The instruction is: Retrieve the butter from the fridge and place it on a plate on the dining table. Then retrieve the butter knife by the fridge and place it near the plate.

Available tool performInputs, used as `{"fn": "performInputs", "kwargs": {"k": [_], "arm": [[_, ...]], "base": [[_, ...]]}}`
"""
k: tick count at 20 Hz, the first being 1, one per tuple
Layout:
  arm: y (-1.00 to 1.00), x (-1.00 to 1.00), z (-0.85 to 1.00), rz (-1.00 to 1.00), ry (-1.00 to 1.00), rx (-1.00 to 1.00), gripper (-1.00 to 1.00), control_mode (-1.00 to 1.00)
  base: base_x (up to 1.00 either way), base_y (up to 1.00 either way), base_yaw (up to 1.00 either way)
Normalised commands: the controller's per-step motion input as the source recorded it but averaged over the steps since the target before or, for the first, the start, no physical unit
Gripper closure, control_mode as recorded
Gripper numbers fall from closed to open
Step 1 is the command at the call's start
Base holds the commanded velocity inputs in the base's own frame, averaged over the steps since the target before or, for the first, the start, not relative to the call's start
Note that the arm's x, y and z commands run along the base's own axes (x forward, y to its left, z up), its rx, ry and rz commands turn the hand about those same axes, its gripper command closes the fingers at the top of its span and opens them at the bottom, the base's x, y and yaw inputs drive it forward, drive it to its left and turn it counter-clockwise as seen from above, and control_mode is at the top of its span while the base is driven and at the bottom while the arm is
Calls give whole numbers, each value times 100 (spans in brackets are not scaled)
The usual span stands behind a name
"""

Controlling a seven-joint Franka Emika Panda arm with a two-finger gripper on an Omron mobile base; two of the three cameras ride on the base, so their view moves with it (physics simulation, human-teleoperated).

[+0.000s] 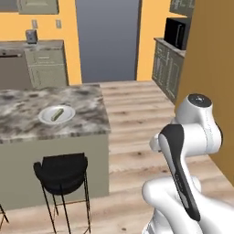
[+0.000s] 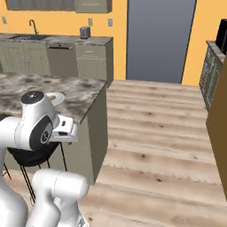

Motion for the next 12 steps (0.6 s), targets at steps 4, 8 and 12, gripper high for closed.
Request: {"fn": "performInputs", "kwargs": {"k": [4, 8, 12], "arm": [[0, 0, 0, 0, 0, 0, -100, 100], [0, 0, 0, 0, 0, 0, -100, 100], [0, 0, 0, 0, 0, 0, -100, 100]], "base": [[95, -100, -24], [100, -100, -13], [100, -97, -5]]}}
